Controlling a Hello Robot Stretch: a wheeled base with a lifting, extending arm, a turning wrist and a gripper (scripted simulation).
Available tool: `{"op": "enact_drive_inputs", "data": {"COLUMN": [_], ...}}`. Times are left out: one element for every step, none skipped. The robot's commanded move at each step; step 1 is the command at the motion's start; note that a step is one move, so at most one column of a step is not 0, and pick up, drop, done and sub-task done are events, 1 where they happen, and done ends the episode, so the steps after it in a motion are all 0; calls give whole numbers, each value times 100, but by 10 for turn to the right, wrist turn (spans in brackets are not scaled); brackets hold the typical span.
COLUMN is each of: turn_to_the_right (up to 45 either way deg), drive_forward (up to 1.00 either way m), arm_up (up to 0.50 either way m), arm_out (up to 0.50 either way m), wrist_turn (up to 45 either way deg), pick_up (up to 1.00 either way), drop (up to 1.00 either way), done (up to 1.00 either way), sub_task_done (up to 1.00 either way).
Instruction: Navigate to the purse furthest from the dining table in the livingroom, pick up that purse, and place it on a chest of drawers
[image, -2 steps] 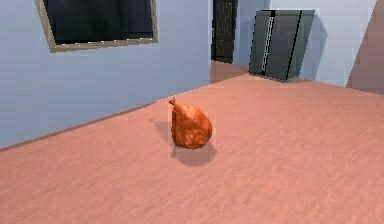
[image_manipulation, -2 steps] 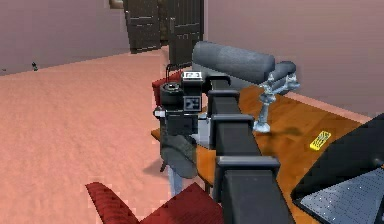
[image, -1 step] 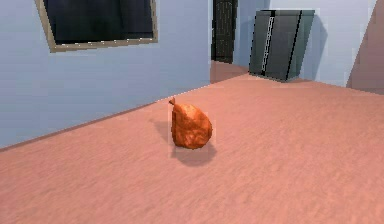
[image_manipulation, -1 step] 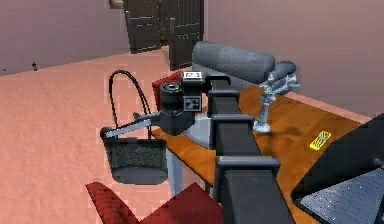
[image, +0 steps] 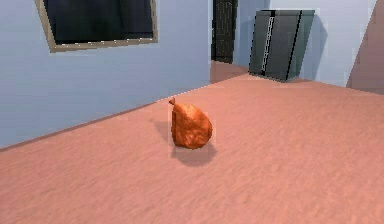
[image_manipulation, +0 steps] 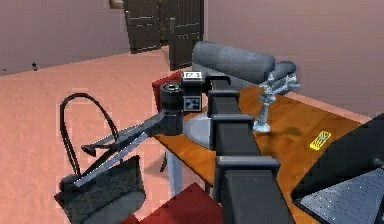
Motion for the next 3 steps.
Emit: {"op": "enact_drive_inputs", "data": {"turn_to_the_right": [0, 0, 30], "drive_forward": [0, 0, 0], "arm_up": [0, 0, 0], "arm_out": [0, -22, 0], "wrist_turn": [-330, 0, 0], "pick_up": [0, 0, 0], "drop": [0, 0, 0], "done": [0, 0, 0], "sub_task_done": [0, 0, 0]}}
